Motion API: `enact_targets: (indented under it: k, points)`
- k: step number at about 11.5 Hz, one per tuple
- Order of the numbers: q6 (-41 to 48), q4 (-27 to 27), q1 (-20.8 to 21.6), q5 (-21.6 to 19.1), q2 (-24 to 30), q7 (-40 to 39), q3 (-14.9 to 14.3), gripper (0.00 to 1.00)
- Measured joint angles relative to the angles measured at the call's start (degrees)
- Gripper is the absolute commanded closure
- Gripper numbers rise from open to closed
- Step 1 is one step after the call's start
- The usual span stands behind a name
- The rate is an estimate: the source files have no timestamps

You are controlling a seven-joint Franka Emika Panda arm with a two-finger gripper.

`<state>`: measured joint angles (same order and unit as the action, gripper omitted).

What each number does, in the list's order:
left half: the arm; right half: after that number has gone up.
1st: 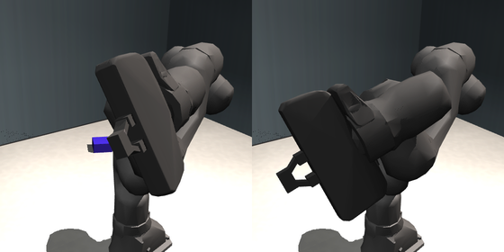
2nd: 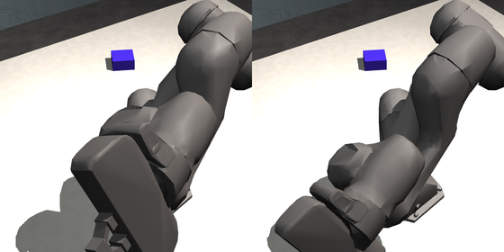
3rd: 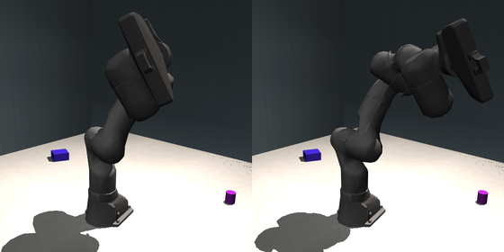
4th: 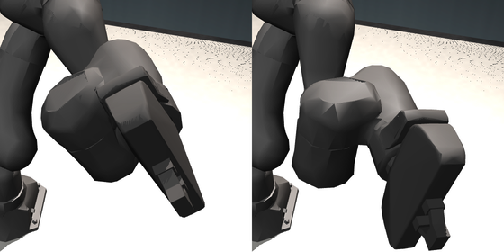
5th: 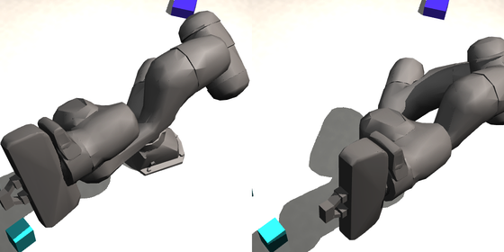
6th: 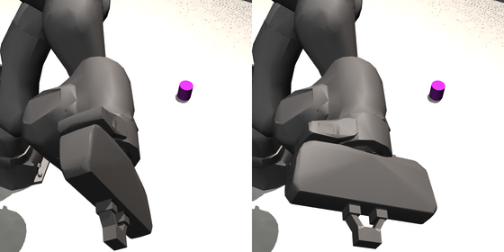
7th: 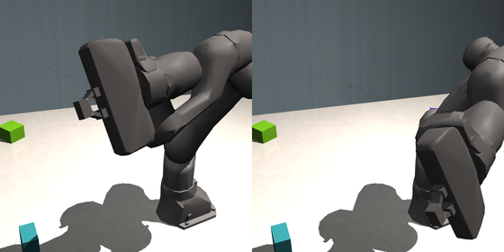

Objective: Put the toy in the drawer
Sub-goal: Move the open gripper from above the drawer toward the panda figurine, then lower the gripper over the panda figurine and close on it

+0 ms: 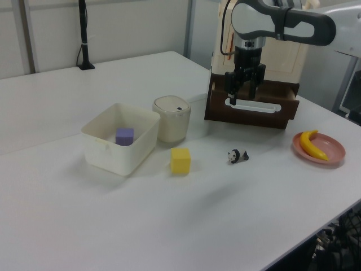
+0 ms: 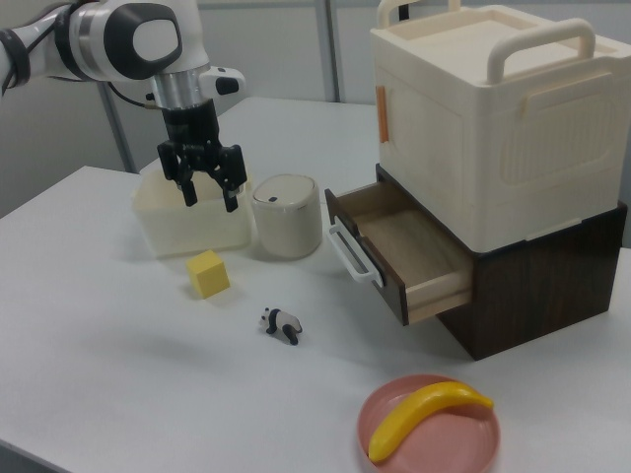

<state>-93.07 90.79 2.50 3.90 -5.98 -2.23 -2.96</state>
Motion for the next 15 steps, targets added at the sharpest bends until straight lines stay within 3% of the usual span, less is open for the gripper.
enact_targets:
  k: [2,7,11,15]
  points:
    - [0.02,0.37,-0.27,0.0,-0.27,1.7,-0.13,0.0]
    - [-0.94,3.54,-2.59,0.0,-2.1,4.41,-0.22,0.0]
    - [-6.46,5.89,-4.74,0.0,-5.33,6.49,-0.23,0.0]
    - [-18.26,12.7,-5.6,0.02,-7.15,7.46,-0.23,0.0]
